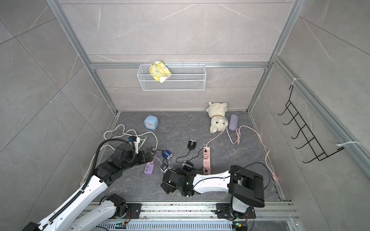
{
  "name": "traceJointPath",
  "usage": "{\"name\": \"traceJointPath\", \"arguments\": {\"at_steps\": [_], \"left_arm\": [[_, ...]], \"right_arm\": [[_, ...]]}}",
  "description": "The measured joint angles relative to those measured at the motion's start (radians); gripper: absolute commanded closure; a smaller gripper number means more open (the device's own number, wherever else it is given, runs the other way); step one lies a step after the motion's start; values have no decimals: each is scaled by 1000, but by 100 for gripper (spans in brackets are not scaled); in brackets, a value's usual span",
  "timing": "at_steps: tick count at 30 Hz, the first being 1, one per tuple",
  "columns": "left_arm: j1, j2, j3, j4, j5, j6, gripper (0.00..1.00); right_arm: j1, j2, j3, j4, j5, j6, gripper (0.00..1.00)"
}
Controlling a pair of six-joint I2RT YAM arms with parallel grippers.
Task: Unplug the electric shaver
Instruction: Pick up the electric shaver from the center of the board.
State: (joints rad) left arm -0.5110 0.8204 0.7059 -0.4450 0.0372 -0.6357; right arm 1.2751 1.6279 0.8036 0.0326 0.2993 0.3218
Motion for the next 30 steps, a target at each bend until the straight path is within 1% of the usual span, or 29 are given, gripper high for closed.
{"name": "traceJointPath", "arguments": {"at_steps": [5, 12, 16, 23, 25, 27, 30], "left_arm": [[0, -15, -20, 0, 0, -5, 0], [0, -15, -36, 4, 4, -6, 0], [0, -16, -42, 6, 17, -6, 0], [0, -16, -43, 13, 23, -6, 0], [0, -16, -43, 13, 24, -6, 0], [0, -18, -43, 13, 25, -6, 0], [0, -25, -43, 12, 25, -6, 0]], "right_arm": [[-7, 27, -6, 42, -4, 0, 0], [-64, 42, -43, 101, -41, -7, 0], [-73, 56, -47, 128, -62, -8, 3], [-73, 105, -47, 149, -80, -26, 14], [-73, 106, -47, 156, -82, -27, 19], [-73, 106, -46, 156, -83, -29, 21], [-73, 106, -47, 157, -83, -31, 29]]}}
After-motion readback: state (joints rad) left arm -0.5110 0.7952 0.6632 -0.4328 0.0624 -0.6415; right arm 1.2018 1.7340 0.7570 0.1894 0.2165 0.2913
